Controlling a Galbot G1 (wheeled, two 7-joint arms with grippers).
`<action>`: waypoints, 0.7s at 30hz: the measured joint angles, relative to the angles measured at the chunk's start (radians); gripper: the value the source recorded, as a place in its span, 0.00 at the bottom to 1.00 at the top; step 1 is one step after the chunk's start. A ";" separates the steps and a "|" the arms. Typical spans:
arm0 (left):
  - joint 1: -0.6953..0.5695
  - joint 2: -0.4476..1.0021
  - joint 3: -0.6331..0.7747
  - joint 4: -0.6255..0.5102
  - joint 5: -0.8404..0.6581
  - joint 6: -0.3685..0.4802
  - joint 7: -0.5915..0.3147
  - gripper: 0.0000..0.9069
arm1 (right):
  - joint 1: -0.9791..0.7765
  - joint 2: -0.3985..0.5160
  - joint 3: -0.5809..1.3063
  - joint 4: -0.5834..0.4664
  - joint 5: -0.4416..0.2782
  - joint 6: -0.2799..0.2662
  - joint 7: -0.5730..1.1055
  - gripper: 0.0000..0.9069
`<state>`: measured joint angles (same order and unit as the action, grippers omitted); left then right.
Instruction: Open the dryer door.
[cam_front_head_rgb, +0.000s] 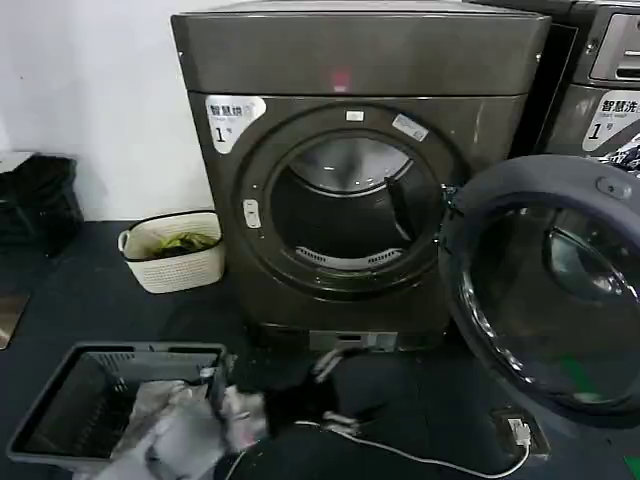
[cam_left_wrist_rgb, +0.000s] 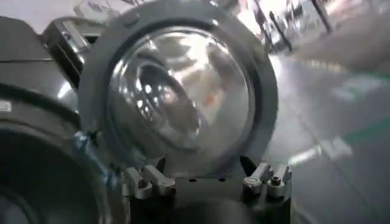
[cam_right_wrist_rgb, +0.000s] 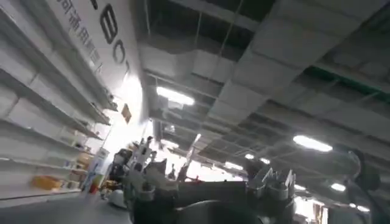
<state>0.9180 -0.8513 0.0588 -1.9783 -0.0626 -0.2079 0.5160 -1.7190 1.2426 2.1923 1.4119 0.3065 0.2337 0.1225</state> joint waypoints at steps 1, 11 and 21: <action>0.016 0.025 -0.019 -0.005 0.014 -0.011 -0.002 1.00 | 0.002 -0.003 -0.004 -0.002 0.000 0.002 0.000 1.00; 0.100 0.235 -0.172 0.028 0.236 -0.165 -0.059 1.00 | 0.026 -0.021 -0.051 -0.029 -0.004 0.023 -0.012 1.00; 0.095 0.387 -0.286 0.159 0.579 -0.360 -0.024 1.00 | 0.033 -0.014 -0.082 -0.039 -0.009 0.036 -0.018 1.00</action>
<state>1.0126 -0.4643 -0.2270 -1.8194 0.5164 -0.5680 0.4920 -1.6864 1.2287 2.1105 1.3734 0.2977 0.2699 0.1046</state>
